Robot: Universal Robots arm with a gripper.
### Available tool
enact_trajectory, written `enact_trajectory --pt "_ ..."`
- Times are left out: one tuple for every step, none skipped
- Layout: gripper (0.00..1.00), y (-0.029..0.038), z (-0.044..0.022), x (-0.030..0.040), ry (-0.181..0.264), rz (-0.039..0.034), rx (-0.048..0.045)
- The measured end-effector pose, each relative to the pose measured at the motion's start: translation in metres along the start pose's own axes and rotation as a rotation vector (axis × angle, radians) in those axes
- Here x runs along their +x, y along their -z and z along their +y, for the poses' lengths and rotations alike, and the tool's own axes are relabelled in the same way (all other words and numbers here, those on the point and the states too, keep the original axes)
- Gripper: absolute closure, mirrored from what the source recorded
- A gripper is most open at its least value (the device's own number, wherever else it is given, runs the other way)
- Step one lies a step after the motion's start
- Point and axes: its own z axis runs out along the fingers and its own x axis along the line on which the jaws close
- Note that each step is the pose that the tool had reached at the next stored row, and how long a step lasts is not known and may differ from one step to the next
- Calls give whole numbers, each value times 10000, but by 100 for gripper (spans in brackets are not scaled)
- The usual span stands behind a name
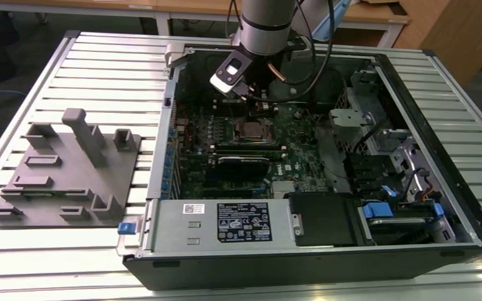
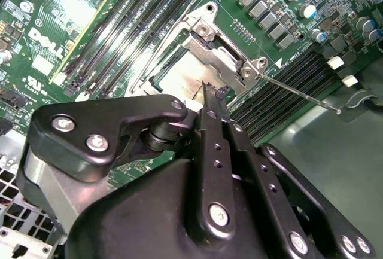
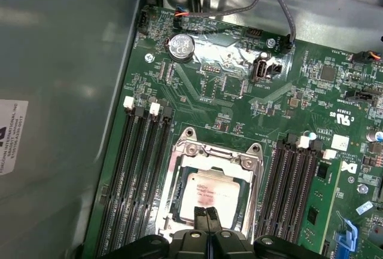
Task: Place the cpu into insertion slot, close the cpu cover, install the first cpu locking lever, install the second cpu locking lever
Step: 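Close the cpu cover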
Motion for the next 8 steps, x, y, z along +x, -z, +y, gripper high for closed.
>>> enact_trajectory --pt "90 0 0 0 53 0 1" --pt "90 0 0 0 107 0 1" --pt "90 0 0 0 154 0 2" --pt "90 0 0 0 184 1 2" --pt "90 0 0 0 191 1 2" --pt "90 0 0 0 192 1 2" --pt "90 0 0 0 193 1 2" --pt "90 0 0 0 193 1 2"
